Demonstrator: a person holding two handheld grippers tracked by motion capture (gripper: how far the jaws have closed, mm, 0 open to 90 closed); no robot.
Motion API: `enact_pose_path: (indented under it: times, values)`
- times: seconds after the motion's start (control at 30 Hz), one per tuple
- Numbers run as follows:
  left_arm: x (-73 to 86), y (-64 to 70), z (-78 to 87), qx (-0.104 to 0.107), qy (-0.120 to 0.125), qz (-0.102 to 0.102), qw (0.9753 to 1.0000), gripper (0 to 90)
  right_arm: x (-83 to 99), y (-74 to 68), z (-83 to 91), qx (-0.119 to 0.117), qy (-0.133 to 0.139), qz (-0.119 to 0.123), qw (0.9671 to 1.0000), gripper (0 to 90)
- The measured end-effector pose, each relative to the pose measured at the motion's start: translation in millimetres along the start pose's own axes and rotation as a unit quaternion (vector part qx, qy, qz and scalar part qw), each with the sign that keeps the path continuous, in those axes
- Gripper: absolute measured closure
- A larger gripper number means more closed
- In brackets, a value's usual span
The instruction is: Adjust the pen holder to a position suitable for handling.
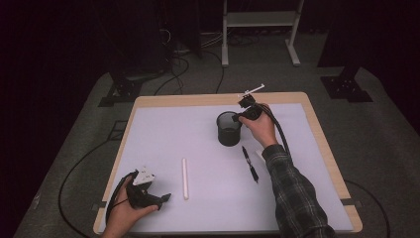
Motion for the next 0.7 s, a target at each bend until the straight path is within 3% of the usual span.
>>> enact_pose_path:
  times: [0.7]
  values:
    - [0.0, 0.0, 0.0, 0.0, 0.0, 0.0, 1.0, 1.6, 6.8, -14.4, 29.0, -0.02, 0.005, 0.029, 0.9994, 80.8]
Point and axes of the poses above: each handheld gripper's, and its own axes: z roughly backward along the jaws, x roughly out of its underside, y roughly to its right, the point moved 2 cm from there along -z, roughly forward along the jaws, and after that the axes turned 1 degree about z, right-handed, at the moved point
